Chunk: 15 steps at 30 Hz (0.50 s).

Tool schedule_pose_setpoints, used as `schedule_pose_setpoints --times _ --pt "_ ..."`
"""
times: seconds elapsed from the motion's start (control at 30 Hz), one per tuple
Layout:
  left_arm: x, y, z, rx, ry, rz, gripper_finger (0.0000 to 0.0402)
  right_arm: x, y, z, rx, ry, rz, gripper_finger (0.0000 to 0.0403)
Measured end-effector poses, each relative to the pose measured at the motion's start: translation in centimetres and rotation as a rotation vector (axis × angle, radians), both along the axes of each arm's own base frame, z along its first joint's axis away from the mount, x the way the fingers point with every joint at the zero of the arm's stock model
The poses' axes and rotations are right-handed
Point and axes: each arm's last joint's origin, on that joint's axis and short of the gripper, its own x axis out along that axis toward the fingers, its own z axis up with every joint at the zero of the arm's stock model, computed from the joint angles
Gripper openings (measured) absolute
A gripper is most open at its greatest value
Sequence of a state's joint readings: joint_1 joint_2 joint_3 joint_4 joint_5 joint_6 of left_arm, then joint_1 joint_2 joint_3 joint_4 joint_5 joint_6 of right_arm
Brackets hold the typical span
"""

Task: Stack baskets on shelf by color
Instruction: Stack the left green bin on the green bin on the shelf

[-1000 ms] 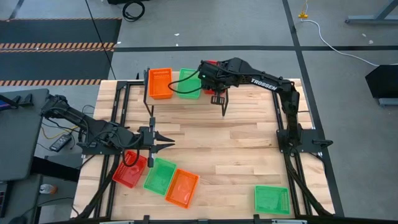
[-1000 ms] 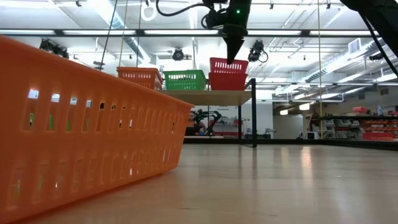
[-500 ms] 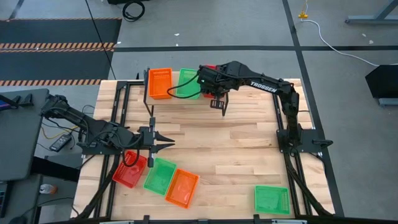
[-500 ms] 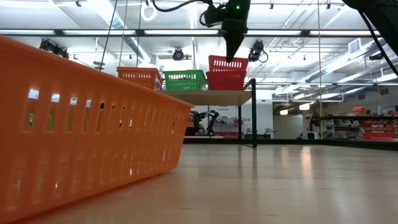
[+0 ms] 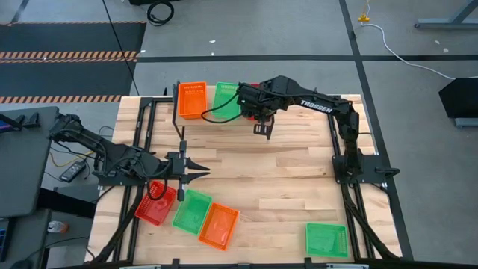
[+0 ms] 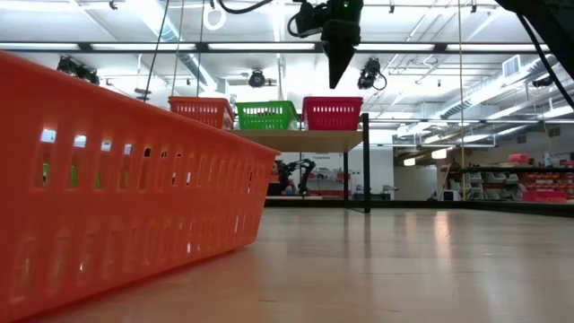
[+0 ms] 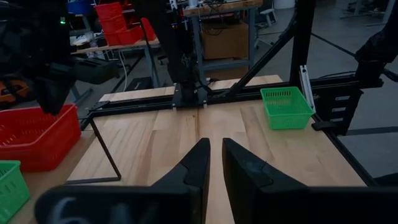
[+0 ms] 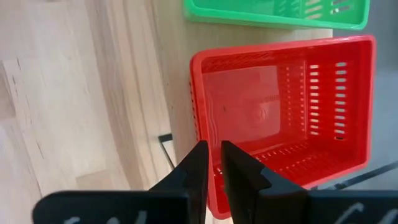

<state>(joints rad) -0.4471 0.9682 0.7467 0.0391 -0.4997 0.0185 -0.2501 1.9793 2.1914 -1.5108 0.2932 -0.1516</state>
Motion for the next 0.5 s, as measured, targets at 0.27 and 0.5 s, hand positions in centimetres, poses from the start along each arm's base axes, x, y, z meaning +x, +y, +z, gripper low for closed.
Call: schedule_pose_setpoints --times 0.27,0.5 --pt "0.0 0.0 0.0 0.001 0.001 0.0 0.005 -0.1 0.1 0.0 0.032 -0.003 -0.004 0.0088" --pt "0.0 0.0 -0.1 0.006 0.011 0.0 0.005 0.3 1.7 -0.1 0.115 -0.044 -0.053 0.0199"
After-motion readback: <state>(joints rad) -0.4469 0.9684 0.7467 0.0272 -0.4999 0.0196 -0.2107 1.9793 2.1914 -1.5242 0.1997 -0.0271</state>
